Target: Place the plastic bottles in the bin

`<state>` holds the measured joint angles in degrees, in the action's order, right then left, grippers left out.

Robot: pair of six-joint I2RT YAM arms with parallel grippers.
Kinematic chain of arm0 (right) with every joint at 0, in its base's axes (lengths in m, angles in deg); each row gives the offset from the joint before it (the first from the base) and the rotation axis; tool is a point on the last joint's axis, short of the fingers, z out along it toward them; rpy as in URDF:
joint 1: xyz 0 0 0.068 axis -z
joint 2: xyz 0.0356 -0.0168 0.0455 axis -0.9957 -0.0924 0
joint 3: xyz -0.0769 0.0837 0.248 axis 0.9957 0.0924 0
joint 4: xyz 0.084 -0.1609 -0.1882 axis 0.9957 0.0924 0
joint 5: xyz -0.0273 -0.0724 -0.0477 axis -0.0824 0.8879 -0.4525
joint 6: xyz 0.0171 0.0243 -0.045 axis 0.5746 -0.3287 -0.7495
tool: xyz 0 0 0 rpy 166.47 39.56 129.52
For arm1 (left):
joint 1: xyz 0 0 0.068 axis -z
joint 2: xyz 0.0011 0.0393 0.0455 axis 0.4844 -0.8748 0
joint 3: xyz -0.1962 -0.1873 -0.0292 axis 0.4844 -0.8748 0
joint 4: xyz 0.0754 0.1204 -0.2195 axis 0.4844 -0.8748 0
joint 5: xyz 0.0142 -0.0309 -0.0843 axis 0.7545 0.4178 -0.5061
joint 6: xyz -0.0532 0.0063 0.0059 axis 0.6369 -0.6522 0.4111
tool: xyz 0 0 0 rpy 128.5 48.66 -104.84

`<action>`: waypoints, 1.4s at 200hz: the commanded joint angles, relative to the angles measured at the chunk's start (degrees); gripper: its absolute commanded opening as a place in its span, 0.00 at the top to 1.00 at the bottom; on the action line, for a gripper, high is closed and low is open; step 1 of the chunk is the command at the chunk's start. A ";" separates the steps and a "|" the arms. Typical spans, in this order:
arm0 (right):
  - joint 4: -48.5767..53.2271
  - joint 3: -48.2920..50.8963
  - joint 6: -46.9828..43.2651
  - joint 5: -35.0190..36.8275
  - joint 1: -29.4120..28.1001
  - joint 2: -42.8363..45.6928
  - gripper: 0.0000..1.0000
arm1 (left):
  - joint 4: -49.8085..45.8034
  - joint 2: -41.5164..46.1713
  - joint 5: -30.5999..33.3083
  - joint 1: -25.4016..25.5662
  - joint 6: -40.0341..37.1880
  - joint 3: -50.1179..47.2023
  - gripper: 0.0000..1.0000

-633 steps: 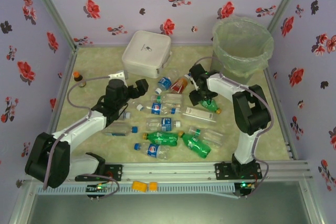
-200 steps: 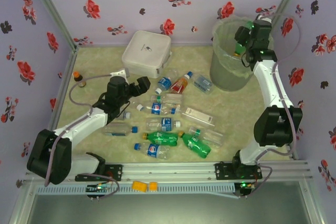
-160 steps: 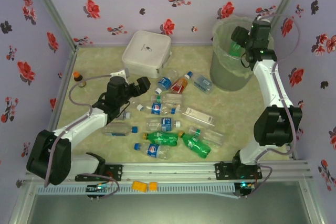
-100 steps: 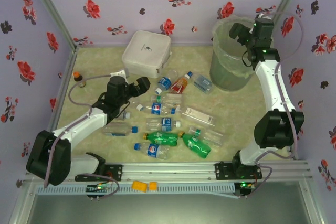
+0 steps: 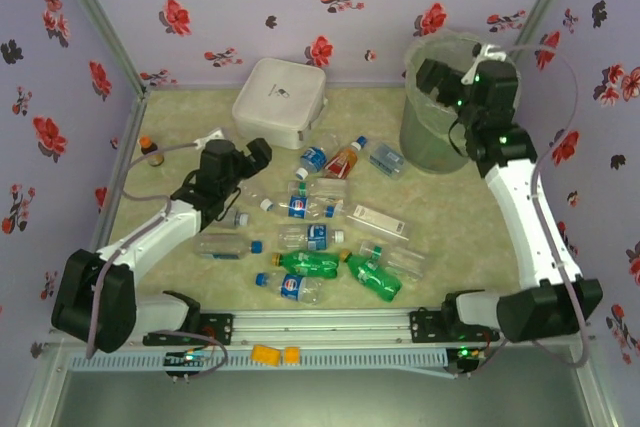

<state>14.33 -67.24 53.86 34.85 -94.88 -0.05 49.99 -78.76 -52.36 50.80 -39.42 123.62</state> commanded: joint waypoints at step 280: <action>-4.44 15.79 1.70 28.05 -37.29 -19.77 0.00 | -52.19 33.73 -1.68 -3.72 49.80 -16.31 0.00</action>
<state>6.57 -48.94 54.17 59.61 -132.01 -19.66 -8.65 -40.21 -54.94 43.56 -1.24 109.15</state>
